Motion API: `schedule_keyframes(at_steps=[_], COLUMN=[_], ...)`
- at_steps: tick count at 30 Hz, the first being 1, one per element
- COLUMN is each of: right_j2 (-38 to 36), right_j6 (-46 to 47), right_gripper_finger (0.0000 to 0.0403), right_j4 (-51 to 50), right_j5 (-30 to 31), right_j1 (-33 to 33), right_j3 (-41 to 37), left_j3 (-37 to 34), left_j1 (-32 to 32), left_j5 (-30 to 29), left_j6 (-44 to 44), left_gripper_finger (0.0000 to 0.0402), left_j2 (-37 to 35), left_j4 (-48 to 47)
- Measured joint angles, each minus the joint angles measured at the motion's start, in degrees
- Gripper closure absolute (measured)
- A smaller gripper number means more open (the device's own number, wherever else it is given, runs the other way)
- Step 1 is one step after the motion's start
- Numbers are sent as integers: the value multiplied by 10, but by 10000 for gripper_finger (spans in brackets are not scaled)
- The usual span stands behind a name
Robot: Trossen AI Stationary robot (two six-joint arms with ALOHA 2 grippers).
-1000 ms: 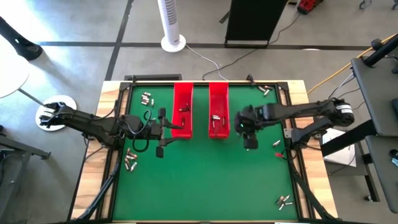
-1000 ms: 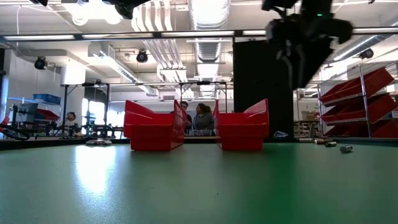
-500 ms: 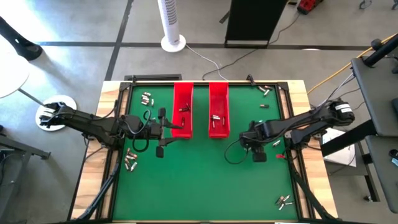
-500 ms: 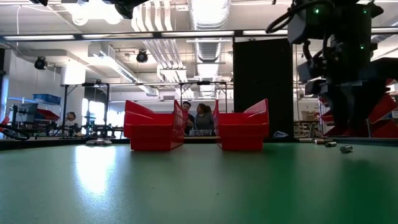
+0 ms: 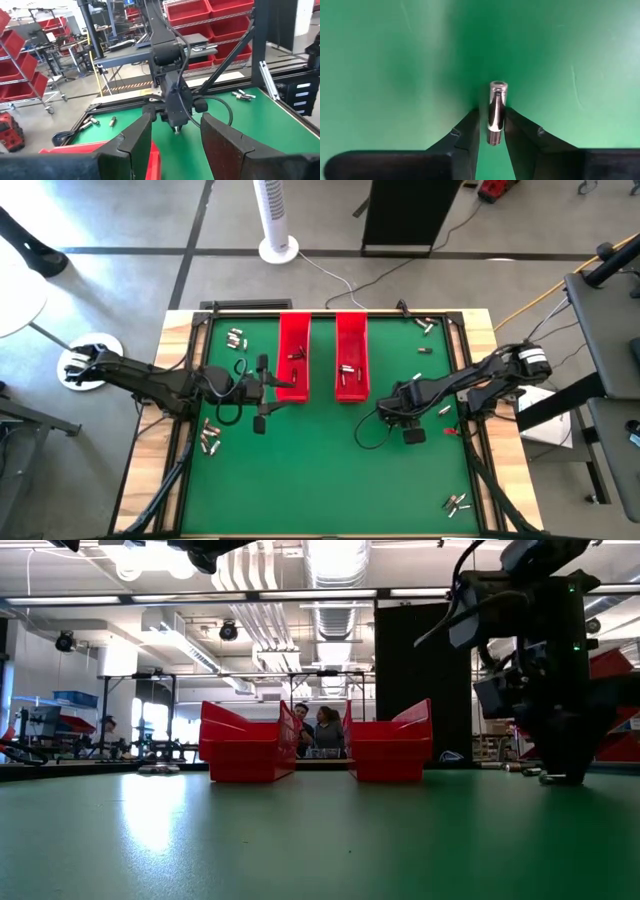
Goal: Sort batteries
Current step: Put the silver battery into the right red bin
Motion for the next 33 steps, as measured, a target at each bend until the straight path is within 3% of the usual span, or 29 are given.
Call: schedule_keyframes(at_steps=[5, 12, 33], right_j2=[10, -5, 4], right_j6=[12, 54, 114], right_gripper_finger=[352, 376, 380], right_j4=[10, 35, 238], right_j5=[-4, -13, -7], right_j1=[0, 0, 74], right_j3=[0, -2, -4], left_j3=[0, 0, 0], left_j1=[0, 0, 0], left_j5=[-35, -38, -38], left_j6=[1, 1, 1], left_gripper_finger=[252, 252, 252], left_j2=[3, 3, 3], left_j4=[1, 4, 5])
